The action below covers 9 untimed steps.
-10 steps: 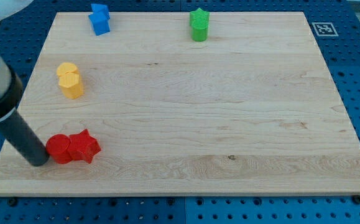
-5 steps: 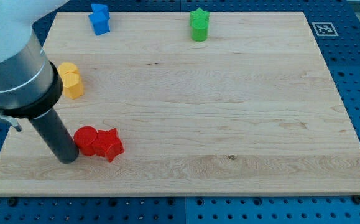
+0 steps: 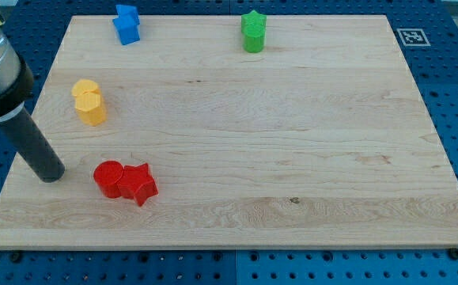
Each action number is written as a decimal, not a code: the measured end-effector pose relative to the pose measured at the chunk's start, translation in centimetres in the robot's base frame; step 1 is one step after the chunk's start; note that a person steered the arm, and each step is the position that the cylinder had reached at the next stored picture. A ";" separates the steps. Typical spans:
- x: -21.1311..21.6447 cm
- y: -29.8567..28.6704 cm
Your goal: Move the red star top right to the red circle
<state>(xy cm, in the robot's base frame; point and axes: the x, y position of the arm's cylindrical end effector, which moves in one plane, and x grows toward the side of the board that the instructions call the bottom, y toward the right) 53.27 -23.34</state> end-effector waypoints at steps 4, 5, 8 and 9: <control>1.5 9.9; 1.7 12.1; 7.6 12.7; 8.6 13.0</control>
<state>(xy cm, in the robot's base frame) 61.84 -10.31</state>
